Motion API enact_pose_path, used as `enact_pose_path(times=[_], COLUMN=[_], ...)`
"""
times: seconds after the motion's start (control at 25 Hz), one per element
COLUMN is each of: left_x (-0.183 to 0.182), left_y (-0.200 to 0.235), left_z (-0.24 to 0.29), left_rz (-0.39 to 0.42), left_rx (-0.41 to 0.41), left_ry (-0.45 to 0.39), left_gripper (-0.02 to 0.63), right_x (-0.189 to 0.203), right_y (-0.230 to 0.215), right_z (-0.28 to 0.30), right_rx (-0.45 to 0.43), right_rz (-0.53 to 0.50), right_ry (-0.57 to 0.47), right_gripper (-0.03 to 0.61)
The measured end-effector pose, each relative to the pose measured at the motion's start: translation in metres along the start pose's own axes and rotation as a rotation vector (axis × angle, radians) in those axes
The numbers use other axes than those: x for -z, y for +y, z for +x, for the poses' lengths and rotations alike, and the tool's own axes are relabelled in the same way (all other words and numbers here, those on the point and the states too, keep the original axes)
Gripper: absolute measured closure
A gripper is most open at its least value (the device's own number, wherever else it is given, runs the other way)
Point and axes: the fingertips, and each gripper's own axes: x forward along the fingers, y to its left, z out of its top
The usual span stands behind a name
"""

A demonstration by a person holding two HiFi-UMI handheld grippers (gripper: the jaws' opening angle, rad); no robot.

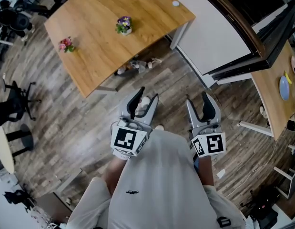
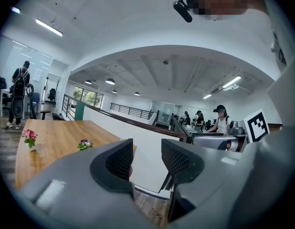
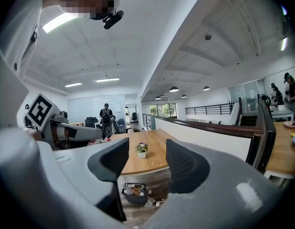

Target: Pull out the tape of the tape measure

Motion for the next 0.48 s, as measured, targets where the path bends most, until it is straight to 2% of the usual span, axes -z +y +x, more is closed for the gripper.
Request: enact_pose_path(times=[0.48], left_x=[-0.039], left_y=[0.088], left_z=[0.057], left_rz=[-0.007], left_rx=[0.058], left_ry=[-0.038], left_gripper=[0.434], right_x=[-0.033], right_y=[-0.005], right_z=[0.102], right_rx=[0.055], right_rz=[-0.045], right_ry=[0.001], right_gripper=[0.327])
